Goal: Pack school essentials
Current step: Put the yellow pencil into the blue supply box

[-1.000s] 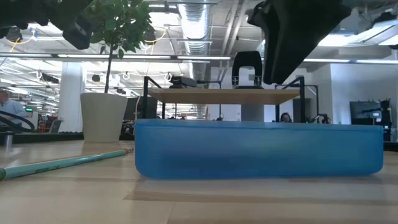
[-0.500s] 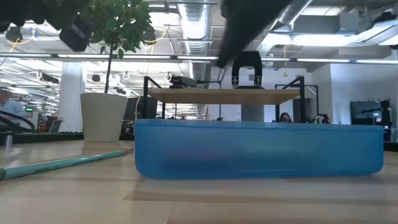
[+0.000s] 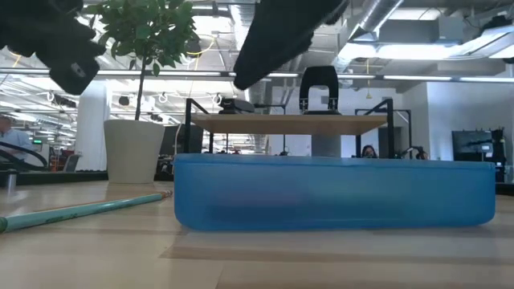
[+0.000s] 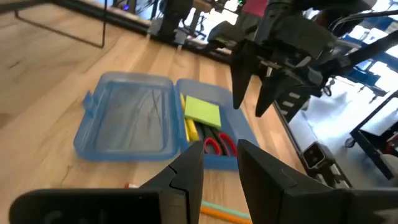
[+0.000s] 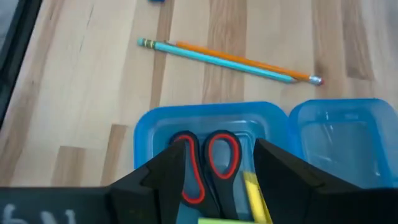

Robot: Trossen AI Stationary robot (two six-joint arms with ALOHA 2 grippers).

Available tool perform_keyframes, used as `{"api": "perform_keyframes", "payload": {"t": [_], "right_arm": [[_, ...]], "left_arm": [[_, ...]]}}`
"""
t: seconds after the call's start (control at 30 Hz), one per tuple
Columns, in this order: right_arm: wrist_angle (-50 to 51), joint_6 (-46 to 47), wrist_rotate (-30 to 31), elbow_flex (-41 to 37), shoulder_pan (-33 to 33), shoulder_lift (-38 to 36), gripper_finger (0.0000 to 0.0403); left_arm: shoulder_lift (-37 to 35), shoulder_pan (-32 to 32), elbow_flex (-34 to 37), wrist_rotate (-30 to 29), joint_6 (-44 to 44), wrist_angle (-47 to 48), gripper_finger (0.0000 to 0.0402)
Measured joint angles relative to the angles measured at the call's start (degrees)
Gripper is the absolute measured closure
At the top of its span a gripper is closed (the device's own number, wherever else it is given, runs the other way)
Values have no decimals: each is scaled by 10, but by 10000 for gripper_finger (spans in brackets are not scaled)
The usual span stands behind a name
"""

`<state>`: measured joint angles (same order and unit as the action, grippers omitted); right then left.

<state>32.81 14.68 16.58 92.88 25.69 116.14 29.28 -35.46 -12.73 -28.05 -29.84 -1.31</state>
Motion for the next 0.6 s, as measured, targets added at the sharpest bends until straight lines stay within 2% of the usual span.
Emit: {"api": "perform_keyframes", "payload": {"t": [0.3,0.4,0.6], "right_arm": [[-118,18,-18,-86,-4,-17,207],[-170,19,-19,-138,-3,-48,211],[-334,17,-17,-255,-5,-135,215]], "left_arm": [[10,-14,0,-29,-24,9,315],[37,-13,0,-34,-33,2,315],[87,-13,0,-26,-29,-40,314]]}}
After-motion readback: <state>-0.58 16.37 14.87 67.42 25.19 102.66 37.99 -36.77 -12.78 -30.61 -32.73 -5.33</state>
